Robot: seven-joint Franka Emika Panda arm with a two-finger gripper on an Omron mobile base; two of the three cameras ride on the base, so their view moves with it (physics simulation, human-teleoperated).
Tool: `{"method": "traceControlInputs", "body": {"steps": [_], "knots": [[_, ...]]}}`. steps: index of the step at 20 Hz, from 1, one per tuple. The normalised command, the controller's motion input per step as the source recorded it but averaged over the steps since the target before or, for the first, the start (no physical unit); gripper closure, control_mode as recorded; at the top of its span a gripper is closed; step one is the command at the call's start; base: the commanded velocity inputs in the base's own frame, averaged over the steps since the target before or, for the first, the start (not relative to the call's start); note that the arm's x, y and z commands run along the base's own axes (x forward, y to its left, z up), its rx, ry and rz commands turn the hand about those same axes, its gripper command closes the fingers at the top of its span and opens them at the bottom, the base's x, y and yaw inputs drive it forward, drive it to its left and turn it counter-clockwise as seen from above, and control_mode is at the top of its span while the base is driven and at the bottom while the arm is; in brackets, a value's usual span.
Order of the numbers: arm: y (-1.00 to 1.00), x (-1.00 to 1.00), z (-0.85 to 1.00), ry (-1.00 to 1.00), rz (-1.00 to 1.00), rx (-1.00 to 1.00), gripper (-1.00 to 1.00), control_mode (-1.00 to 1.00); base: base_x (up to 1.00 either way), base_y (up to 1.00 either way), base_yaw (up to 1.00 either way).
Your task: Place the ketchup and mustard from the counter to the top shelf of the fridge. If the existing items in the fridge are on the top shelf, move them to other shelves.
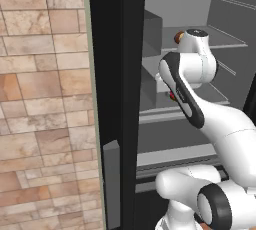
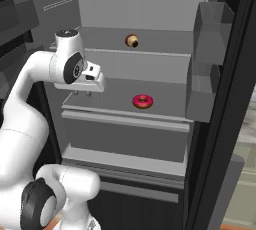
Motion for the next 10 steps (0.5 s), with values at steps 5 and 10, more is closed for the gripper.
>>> {"method": "traceControlInputs", "body": {"steps": [5, 10], "knots": [[0.00, -0.17, 0.33, -0.10, 0.00, 0.00, -1.00, -1.00, 0.00, 0.00, 0.00], [0.00, -0.59, 0.74, -0.32, 0.00, 0.00, -1.00, -1.00, 0.00, 0.00, 0.00]]}}
